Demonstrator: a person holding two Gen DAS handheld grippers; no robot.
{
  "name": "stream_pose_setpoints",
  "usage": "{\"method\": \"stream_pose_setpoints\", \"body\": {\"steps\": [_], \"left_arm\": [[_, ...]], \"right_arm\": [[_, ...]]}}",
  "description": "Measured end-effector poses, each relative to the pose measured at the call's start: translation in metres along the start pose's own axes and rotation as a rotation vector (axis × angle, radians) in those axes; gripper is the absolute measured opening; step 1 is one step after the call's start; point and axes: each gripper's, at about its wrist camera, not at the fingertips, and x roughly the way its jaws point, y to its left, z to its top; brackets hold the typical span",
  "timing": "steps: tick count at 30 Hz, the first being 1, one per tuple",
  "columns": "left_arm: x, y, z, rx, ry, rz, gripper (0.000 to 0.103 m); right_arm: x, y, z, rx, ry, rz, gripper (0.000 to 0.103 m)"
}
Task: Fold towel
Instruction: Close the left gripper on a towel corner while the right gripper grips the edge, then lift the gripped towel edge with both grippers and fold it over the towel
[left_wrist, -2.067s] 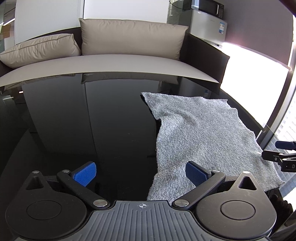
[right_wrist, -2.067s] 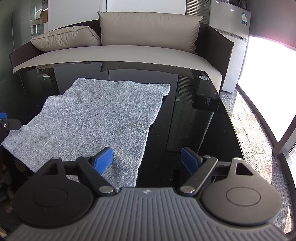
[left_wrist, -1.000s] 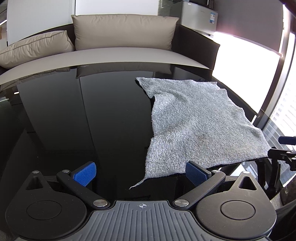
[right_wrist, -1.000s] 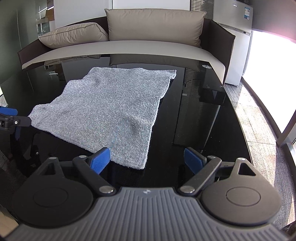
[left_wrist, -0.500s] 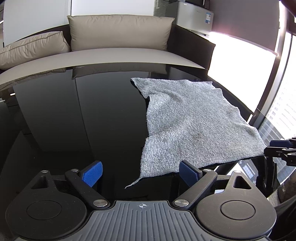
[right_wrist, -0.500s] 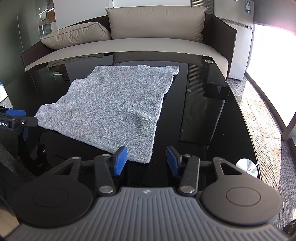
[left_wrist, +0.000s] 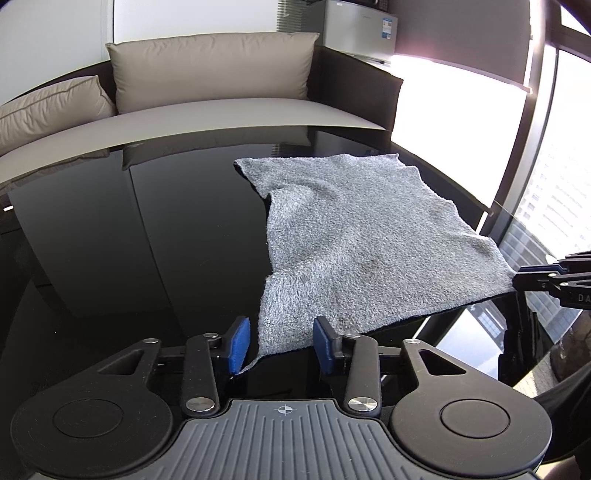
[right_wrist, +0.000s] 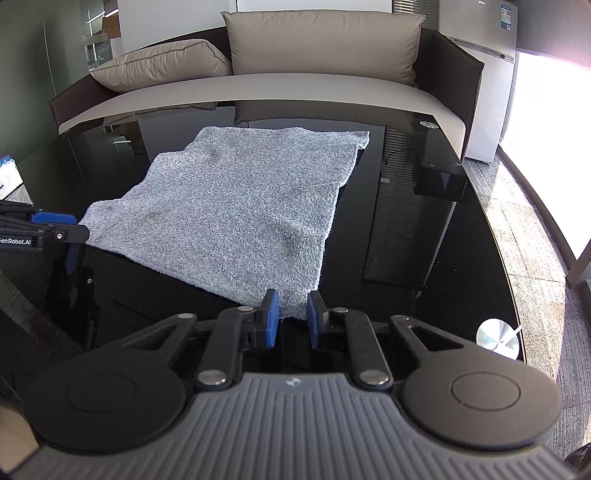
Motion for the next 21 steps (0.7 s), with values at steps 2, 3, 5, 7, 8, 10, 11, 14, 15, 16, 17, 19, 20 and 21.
{"method": "stream_pose_setpoints", "body": {"steps": [2, 3, 5, 7, 8, 10, 11, 14, 15, 16, 17, 19, 20, 21], "left_arm": [[0.0001, -0.0014, -0.0001, 0.008, 0.0, -0.013, 0.007], [0.0004, -0.0018, 0.0001, 0.008, 0.001, -0.02, 0.007], [0.0011, -0.0027, -0.0003, 0.012, 0.0, -0.022, 0.006], [0.0015, -0.0021, -0.0005, 0.006, -0.003, -0.025, 0.006], [0.0012, -0.0018, -0.0004, 0.005, -0.006, -0.026, 0.005], [0.0003, -0.0013, -0.0002, 0.001, -0.014, -0.028, 0.005], [-0.0002, -0.0012, 0.0002, 0.0, -0.018, -0.033, 0.005], [-0.0015, -0.0018, 0.0009, 0.002, -0.03, -0.036, 0.005], [-0.0019, -0.0016, 0.0012, 0.0, -0.033, -0.038, 0.005], [-0.0022, -0.0012, 0.0014, -0.001, -0.035, -0.039, 0.005], [-0.0024, -0.0007, 0.0016, -0.004, -0.037, -0.04, 0.005], [-0.0038, -0.0002, 0.0021, -0.007, -0.043, -0.043, 0.005], [-0.0045, 0.0001, 0.0023, -0.009, -0.047, -0.045, 0.005], [-0.0049, 0.0004, 0.0024, -0.011, -0.049, -0.048, 0.005]], "right_arm": [[0.0001, 0.0003, 0.0002, 0.0, 0.002, 0.005, 0.009], [0.0001, 0.0005, 0.0002, -0.001, 0.002, 0.007, 0.008], [0.0001, 0.0008, 0.0002, -0.001, 0.003, 0.01, 0.006], [0.0, 0.0011, 0.0002, -0.002, 0.004, 0.013, 0.005], [-0.0001, 0.001, 0.0002, -0.001, 0.003, 0.014, 0.005], [-0.0007, 0.0005, 0.0002, 0.002, 0.001, 0.014, 0.004], [-0.0006, 0.0005, 0.0006, 0.004, -0.001, 0.014, 0.004], [-0.0012, 0.0, 0.0019, 0.011, -0.011, 0.014, 0.004], [-0.0016, -0.0003, 0.0021, 0.013, -0.014, 0.015, 0.004], [-0.0018, -0.0003, 0.0024, 0.014, -0.016, 0.015, 0.004], [-0.002, -0.0004, 0.0027, 0.015, -0.018, 0.015, 0.004], [-0.0027, -0.0008, 0.0032, 0.019, -0.025, 0.016, 0.004], [-0.0034, -0.0011, 0.0037, 0.021, -0.031, 0.017, 0.004], [-0.0041, -0.0014, 0.0042, 0.024, -0.037, 0.018, 0.004]]}}
